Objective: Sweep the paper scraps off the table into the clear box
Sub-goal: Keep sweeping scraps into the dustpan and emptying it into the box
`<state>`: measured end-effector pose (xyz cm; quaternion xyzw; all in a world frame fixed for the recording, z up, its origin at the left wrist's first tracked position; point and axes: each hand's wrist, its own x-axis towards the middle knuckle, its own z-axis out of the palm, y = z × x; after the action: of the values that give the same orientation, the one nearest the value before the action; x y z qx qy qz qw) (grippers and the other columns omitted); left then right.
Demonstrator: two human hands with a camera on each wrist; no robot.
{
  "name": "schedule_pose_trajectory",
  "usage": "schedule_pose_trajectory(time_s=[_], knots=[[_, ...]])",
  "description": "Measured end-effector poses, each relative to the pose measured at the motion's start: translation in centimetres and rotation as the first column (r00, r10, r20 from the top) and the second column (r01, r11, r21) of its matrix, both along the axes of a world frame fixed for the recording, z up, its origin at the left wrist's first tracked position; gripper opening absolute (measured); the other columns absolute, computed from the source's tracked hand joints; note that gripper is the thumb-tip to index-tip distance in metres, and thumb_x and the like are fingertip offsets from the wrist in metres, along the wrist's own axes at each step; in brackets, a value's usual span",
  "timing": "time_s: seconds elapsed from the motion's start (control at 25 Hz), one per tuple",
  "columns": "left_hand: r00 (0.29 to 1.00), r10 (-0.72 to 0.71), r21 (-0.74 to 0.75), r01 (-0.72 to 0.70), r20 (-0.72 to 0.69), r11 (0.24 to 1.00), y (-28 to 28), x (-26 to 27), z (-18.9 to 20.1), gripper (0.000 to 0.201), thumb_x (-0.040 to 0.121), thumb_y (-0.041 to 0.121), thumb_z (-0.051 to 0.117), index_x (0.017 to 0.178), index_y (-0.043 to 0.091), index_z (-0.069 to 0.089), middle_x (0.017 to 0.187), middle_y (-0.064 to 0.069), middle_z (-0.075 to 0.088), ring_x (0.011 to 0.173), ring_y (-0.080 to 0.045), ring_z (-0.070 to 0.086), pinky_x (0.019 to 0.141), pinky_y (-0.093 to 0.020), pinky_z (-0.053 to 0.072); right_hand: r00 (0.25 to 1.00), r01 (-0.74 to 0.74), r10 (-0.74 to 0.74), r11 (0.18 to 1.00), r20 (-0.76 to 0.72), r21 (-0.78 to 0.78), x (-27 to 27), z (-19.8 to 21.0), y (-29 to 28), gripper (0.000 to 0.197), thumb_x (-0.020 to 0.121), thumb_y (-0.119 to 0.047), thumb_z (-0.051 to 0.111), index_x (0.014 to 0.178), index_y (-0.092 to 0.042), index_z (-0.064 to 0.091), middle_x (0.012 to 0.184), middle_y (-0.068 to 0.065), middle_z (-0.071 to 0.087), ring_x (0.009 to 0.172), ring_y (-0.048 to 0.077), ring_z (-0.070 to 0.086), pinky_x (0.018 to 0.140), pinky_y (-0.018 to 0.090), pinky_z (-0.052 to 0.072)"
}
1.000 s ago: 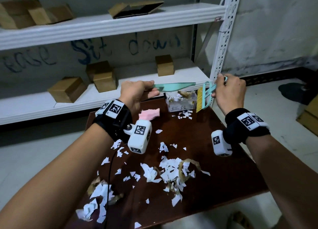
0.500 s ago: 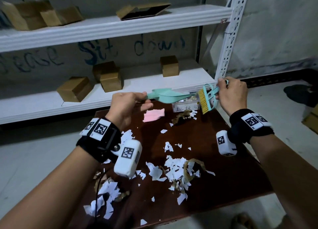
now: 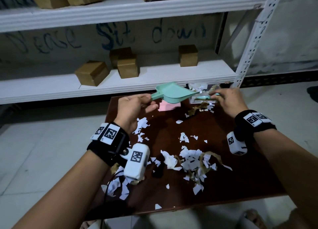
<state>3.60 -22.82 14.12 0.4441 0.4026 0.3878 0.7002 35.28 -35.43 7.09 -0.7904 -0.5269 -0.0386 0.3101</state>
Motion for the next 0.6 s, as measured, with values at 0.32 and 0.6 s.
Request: schedule_pose_trajectory(time_s=[0.32, 0.6], knots=[[0.998, 0.008, -0.049, -0.011, -0.065, 0.999, 0.9, -2.5, -1.6, 0.007, 0.09, -0.008, 0.063, 0.089, -0.008, 0.071, 0.075, -0.024, 0.071, 0.071, -0.035, 0.072, 0.07, -0.03, 0.063, 0.989, 0.079, -0.094, 0.987, -0.11, -0.137, -0.2, -3.1, 2.2, 0.026, 0.093, -0.006, 0.072, 0.118, -0.012, 0.077, 0.124, 0.015, 0.072, 0.116, 0.027, 0.068, 0.107, 0.026, 0.043], [0.99, -0.015, -0.021, 0.012, -0.143, 1.0, 1.5, -4.1, -2.7, 0.01, 0.089, -0.005, 0.067, 0.096, -0.009, 0.073, 0.079, -0.025, 0.071, 0.071, -0.032, 0.073, 0.074, -0.035, 0.063, 0.996, 0.019, -0.043, 0.955, -0.076, -0.297, -1.4, -3.6, 1.1, 0.029, 0.095, -0.024, 0.072, 0.121, -0.013, 0.076, 0.113, 0.019, 0.075, 0.094, 0.027, 0.07, 0.08, 0.025, 0.049]])
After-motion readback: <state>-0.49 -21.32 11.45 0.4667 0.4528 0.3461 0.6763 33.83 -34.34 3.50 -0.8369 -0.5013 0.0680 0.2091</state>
